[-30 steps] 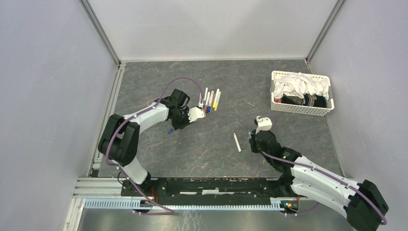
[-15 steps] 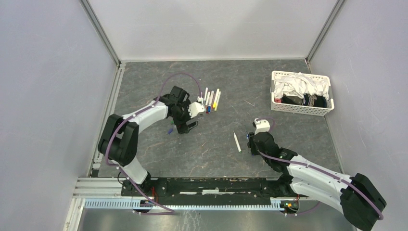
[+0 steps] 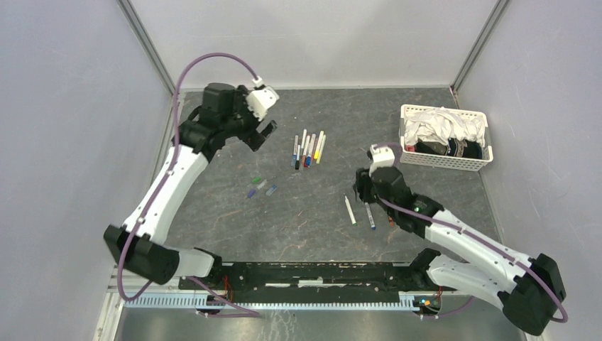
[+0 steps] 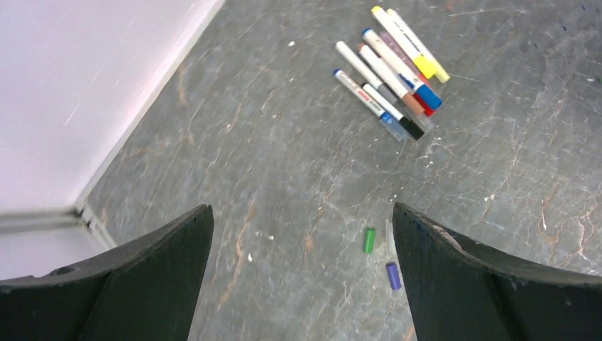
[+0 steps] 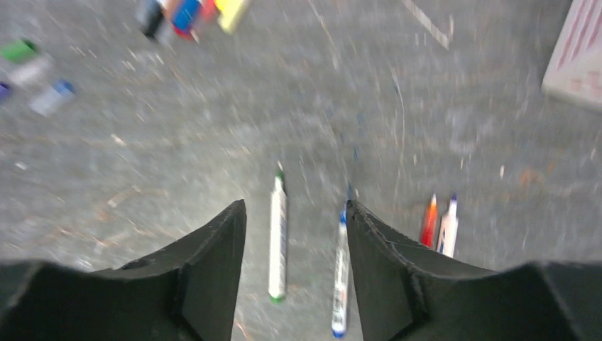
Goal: Open the pen caps
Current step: Pick up the pen from the center of the board.
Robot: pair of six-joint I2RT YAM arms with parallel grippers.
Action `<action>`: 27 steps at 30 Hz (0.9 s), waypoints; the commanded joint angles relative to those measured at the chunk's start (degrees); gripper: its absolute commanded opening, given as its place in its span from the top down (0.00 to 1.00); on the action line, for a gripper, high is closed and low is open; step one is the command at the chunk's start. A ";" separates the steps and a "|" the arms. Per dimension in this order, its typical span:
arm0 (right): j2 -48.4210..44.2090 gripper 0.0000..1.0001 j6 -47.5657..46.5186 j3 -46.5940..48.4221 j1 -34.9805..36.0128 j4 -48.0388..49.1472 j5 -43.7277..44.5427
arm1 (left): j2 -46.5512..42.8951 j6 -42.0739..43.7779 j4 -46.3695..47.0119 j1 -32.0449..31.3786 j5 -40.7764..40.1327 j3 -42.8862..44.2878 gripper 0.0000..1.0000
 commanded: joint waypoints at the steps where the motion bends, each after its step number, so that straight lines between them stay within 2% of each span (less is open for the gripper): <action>1: 6.95 0.38 -4.68 11.87 -0.39 -1.73 -1.37 | -7.94 -8.56 3.92 3.50 0.04 -5.00 0.00; 7: 28.41 0.35 -4.92 29.79 -2.09 -0.75 -5.17 | -11.30 -10.05 0.41 5.07 7.25 -7.41 0.00; 13: 48.86 0.50 -5.12 48.37 -5.10 -3.13 -6.63 | -10.22 -8.17 -8.31 5.53 9.37 -7.90 0.00; 16: 57.74 0.52 -4.69 56.44 -6.60 -4.68 -7.78 | -11.84 -6.71 -9.37 5.96 9.38 -11.02 0.00; 21: 66.52 0.56 -3.08 62.90 -9.11 -4.75 -11.26 | -15.48 -4.17 -10.78 6.20 11.03 -15.35 0.00; 27: 71.91 0.61 -1.19 63.87 -10.80 -3.80 -12.95 | -17.22 -4.05 -10.71 6.29 9.44 -17.64 0.00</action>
